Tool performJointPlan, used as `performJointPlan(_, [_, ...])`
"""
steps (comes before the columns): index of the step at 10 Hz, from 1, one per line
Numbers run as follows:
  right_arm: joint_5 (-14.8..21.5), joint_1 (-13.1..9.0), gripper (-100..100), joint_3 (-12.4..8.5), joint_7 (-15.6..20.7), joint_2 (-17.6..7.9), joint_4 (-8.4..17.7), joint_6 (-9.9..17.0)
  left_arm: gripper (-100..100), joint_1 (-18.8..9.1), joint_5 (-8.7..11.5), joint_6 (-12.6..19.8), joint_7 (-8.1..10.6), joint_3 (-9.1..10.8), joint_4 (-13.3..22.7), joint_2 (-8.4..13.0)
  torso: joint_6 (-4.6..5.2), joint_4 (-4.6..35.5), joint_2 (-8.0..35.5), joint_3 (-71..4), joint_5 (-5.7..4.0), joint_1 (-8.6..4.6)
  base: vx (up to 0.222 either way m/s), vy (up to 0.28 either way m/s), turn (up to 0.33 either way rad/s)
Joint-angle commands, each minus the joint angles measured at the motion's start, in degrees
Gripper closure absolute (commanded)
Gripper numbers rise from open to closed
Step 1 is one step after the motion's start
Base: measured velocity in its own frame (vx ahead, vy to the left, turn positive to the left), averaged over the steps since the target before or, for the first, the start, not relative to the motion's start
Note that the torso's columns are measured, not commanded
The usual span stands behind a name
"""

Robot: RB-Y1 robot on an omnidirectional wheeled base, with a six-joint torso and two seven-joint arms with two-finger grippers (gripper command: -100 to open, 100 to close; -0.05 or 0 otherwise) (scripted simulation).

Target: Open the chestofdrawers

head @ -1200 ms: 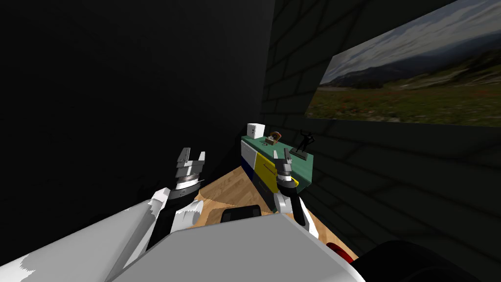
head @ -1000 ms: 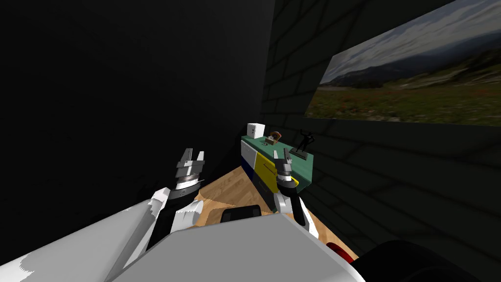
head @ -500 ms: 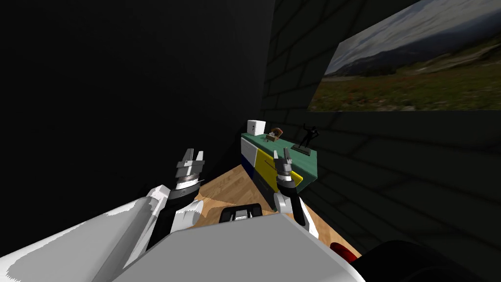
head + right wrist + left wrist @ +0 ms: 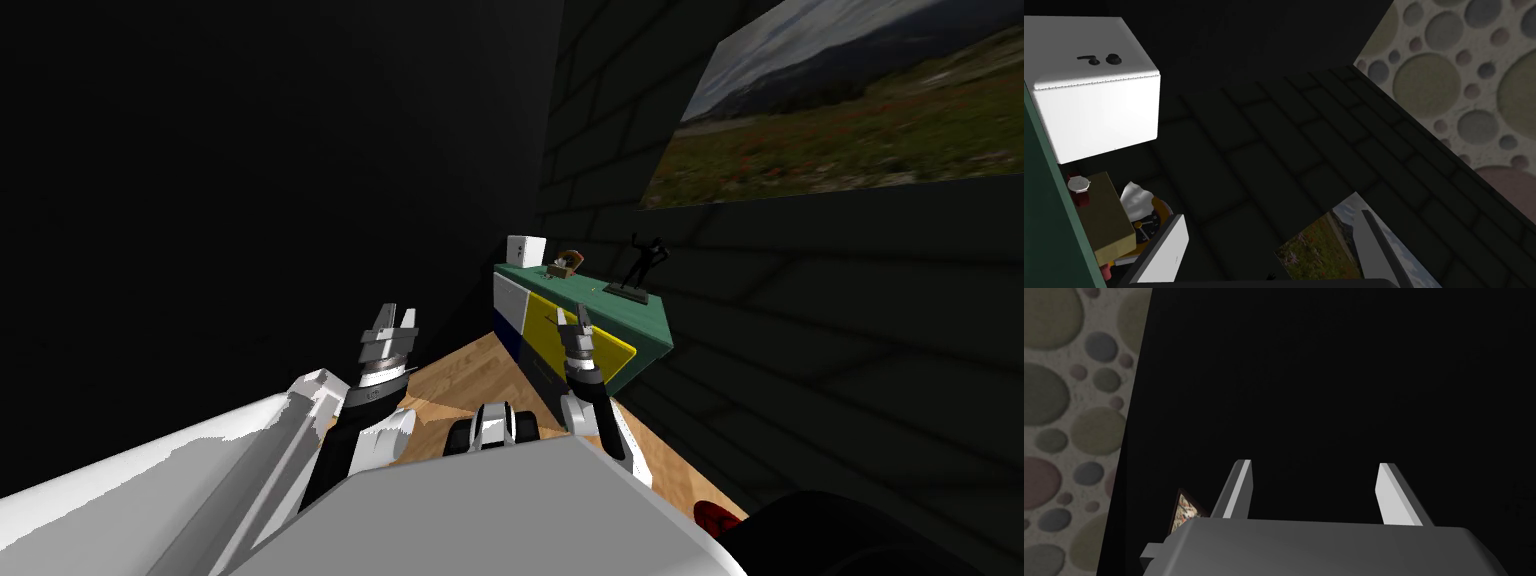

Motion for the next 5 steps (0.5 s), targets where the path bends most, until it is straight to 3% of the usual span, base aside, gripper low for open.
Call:
performJointPlan(1, [1.53, -0.64, -100, -0.19, 1.55, -3.61, 1.8, 0.17, 0, 0.0, 0.0, 0.0, 0.0, 0.0, 0.0, 0.0, 0.0, 0.16, 0.13, -0.27, 0.0, 0.01, 0.018, 0.034, 0.071])
performJointPlan(5, [5.45, -2.09, -100, -0.31, 5.37, -9.84, 6.07, 0.34, 0, 0.0, 0.0, 0.0, 0.0, 0.0, 0.0, 0.0, 0.01, 0.23, 0.2, -0.32, -0.01, -0.02, 0.032, 0.047, 0.095])
